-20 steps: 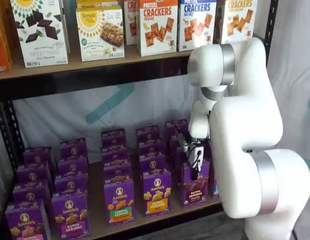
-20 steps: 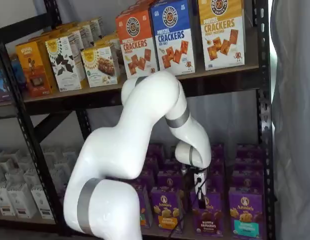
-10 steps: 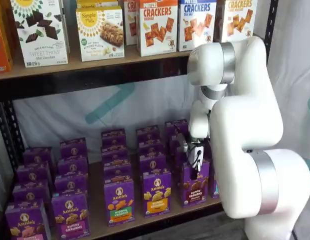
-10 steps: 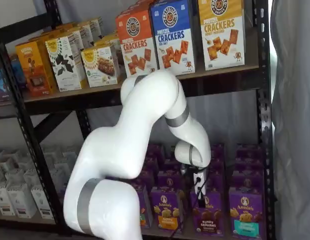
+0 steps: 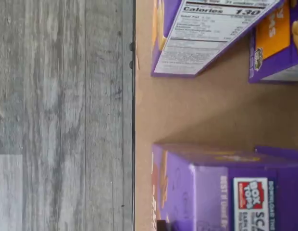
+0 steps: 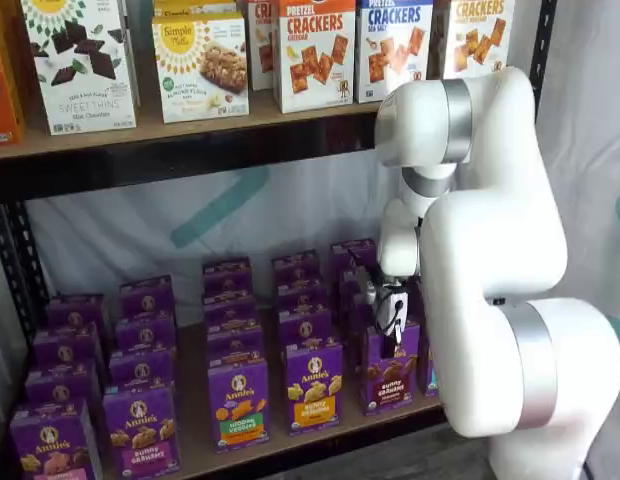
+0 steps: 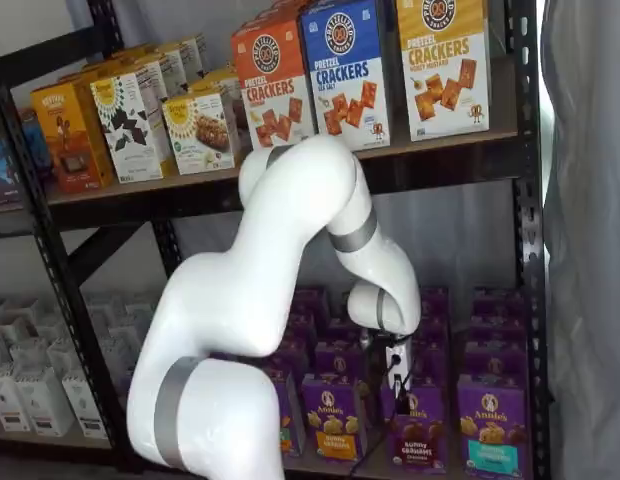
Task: Pick up the purple box with a brown patch in the center, on the bottom shelf, the fifth box from the left
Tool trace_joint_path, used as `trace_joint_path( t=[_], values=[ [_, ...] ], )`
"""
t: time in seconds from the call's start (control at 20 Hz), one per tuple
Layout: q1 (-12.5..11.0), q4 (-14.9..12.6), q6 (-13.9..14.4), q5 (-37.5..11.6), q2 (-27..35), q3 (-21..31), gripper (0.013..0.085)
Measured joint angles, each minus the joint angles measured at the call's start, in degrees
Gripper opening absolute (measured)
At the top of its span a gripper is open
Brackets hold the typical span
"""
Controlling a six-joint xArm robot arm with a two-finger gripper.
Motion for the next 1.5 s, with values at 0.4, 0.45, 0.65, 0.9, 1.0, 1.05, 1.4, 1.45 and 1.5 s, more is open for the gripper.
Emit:
trace_joint_path(
  t=[0.4, 0.45, 0.65, 0.9, 1.0, 1.05, 1.4, 1.45, 1.5],
  values=[
    [0.13, -0.58, 0.62, -0.99, -1.02, 2.07, 0.0370],
    [0.18, -0.59, 0.65, -1.00, -1.19, 2.39, 0.0370],
    [0.40, 0.02, 0.31, -1.12, -2.04, 3.80, 0.0370],
    [0.87, 1.69, -0.85, -2.08, -4.18, 6.97, 0.0370],
    [1.00, 2.27, -1.26, -2.11, -5.27, 8.31, 0.0370],
    [1.04, 2.15, -1.11, -2.26, -5.89, 9.09, 0.0370],
    [1.48, 0.18, 1.11, -3.08, -11.00, 15.19, 0.0370],
    [1.69, 0.20, 1.30, -3.15, -12.25, 16.56, 0.0370],
    [1.91, -0.02, 1.75, -2.87, -13.60, 17.93, 0.0370]
  ],
)
